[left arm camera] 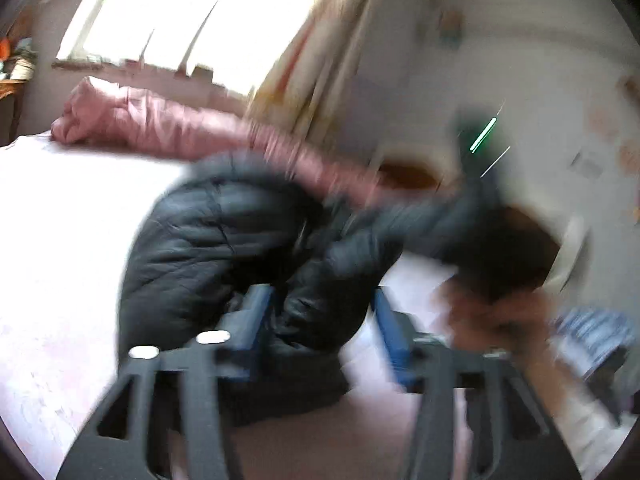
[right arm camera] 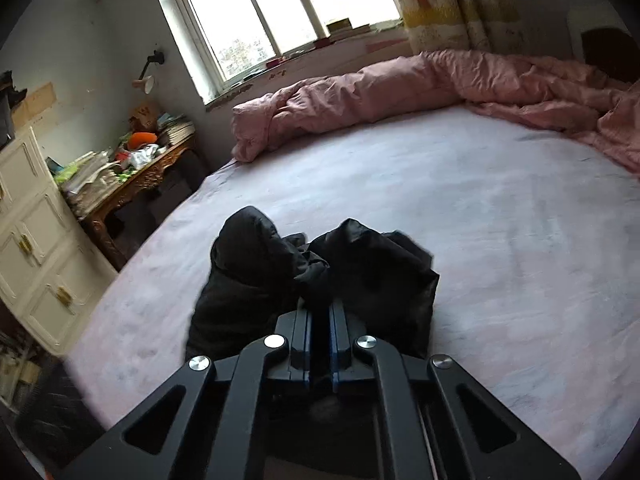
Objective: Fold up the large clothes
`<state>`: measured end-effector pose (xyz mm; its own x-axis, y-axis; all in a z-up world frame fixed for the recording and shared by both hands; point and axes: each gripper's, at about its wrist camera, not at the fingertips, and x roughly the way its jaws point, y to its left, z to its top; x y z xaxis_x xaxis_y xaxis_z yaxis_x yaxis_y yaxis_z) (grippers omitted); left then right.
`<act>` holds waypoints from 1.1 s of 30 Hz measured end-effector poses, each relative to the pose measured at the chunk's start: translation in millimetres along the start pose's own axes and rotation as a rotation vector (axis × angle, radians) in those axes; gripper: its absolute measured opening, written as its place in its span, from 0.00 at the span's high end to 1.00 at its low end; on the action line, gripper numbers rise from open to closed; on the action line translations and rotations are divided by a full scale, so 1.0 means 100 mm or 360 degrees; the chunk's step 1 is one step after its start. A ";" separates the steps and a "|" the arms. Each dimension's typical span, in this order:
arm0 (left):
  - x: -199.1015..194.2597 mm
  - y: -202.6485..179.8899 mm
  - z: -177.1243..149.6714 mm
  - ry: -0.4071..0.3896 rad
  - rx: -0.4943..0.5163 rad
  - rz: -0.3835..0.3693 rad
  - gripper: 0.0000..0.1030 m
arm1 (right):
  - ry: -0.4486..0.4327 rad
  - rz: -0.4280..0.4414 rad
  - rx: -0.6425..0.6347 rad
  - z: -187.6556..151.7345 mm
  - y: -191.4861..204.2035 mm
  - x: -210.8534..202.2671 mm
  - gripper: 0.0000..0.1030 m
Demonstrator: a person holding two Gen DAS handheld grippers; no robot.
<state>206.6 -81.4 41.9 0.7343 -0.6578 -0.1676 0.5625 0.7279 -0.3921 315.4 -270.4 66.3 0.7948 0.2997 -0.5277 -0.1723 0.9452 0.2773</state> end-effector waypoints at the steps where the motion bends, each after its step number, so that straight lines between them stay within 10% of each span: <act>1: -0.16 -0.05 0.07 -0.0106 0.0005 0.0031 0.29 | -0.0012 -0.0017 0.0009 0.01 -0.05 0.01 0.93; 7: 0.00 0.03 0.56 0.0005 0.0035 0.0459 0.35 | -0.0018 0.0066 0.0086 0.04 -0.21 -0.08 0.93; 11: 0.55 0.42 0.43 0.0371 -0.0174 0.0408 0.49 | -0.0040 0.0060 0.0036 0.03 -0.22 -0.20 0.93; 15: 0.63 0.28 0.16 0.0301 0.0057 0.0589 0.49 | -0.0077 -0.0004 -0.0042 -0.11 -0.18 -0.38 0.90; 21: 0.69 0.22 0.04 0.0281 0.0109 0.0619 0.49 | -0.0036 -0.0007 -0.0132 -0.42 -0.06 -0.56 0.45; 25: 0.71 0.32 0.05 0.0286 0.0067 0.0593 0.47 | 0.0011 -0.0282 -0.0100 -0.55 -0.17 -0.30 0.59; 29: 0.73 0.29 0.08 0.0277 0.0077 0.0602 0.40 | 0.0234 -0.0149 0.0255 -0.67 -0.60 0.30 0.63; 33: 0.77 0.27 0.04 0.0266 0.0108 0.0654 0.37 | 0.0219 -0.0196 0.0169 -0.69 -0.53 0.43 0.63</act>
<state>280.1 -111.5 22.1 0.8335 -0.3297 -0.4433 0.2650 0.9427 -0.2029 318.3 -298.9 -26.7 0.7177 0.2047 -0.6656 -0.0109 0.9590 0.2832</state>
